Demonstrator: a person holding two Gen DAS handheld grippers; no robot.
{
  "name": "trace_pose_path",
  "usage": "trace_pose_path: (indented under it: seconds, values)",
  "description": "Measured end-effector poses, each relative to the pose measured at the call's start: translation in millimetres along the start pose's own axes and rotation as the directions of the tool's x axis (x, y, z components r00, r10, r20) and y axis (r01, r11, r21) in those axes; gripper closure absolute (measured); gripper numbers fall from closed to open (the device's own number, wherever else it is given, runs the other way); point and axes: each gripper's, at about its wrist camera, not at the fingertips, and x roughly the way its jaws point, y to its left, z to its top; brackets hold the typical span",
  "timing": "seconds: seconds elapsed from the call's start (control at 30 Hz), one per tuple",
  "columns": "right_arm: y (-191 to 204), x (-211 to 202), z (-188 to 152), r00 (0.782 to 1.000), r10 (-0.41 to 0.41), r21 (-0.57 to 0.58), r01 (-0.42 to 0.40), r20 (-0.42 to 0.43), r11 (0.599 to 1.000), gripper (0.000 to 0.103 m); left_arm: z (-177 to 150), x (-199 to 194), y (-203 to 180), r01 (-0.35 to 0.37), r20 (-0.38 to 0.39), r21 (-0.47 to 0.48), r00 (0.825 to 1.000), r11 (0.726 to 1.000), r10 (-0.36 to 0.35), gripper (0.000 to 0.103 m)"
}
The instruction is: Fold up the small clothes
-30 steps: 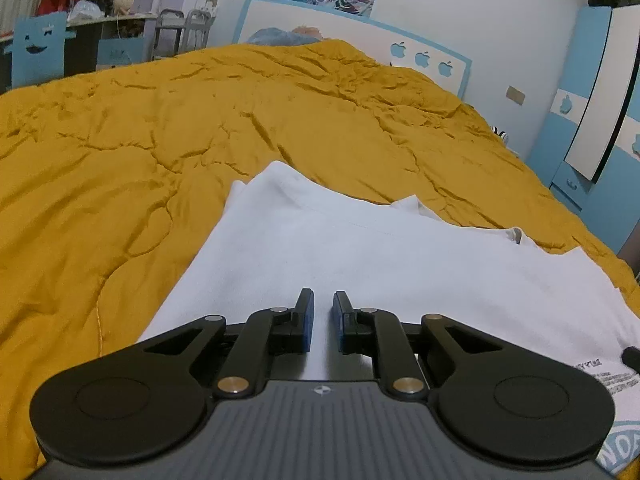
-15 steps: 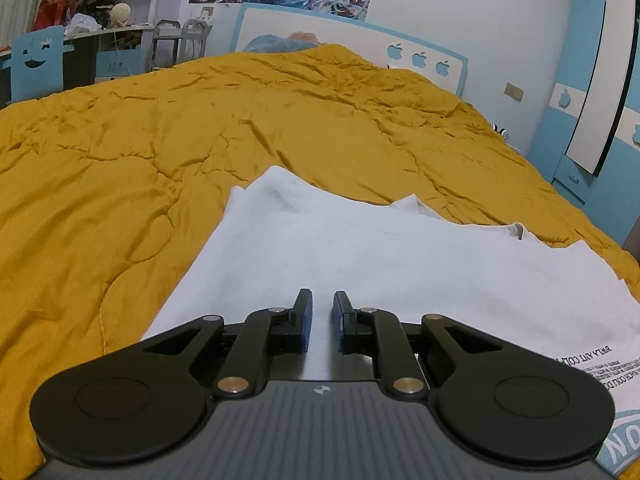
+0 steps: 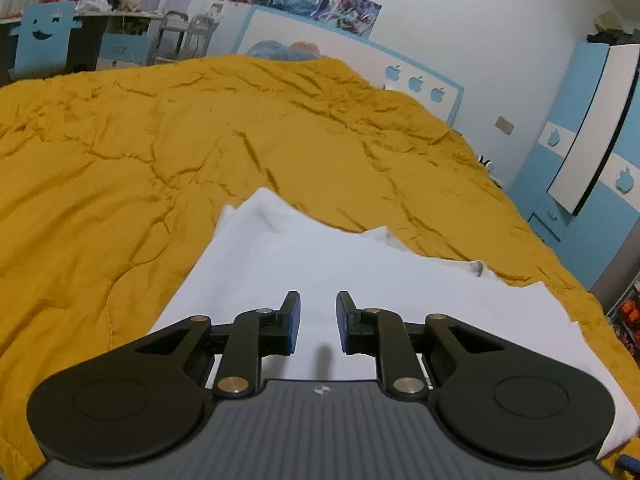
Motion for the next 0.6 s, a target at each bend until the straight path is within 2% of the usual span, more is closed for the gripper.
trace_pose_path:
  seconds: [0.13,0.3,0.37,0.5,0.6]
  values:
    - [0.8,31.3,-6.2,0.999,0.027,-0.002,-0.027,-0.025,1.000,0.057,-3.0,-2.7,-10.6,-0.001,-0.003,0.052,1.000,0.999,0.001,0.081]
    - [-0.9,52.6,-9.3,0.999,0.046,0.022,-0.046,0.021,0.999,0.057,-6.6,4.9,-13.8,-0.011,-0.064,0.015,0.998,1.000,0.012,0.080]
    - [-1.9,58.7,-6.9,0.997,0.056,0.028,-0.058,0.045,0.998,0.056,-9.4,4.5,-16.1,-0.015,-0.066,0.027,0.998,1.000,0.017,0.080]
    - [-1.9,72.8,-0.6,0.994,0.070,0.062,-0.076,0.082,0.995,0.047,-12.3,1.7,-18.7,0.008,-0.058,0.026,0.998,1.000,-0.007,0.078]
    - [4.9,85.2,2.5,0.992,0.080,0.059,-0.086,0.096,0.995,0.047,-14.2,1.6,-22.0,0.011,-0.060,0.032,0.998,0.999,-0.009,0.077]
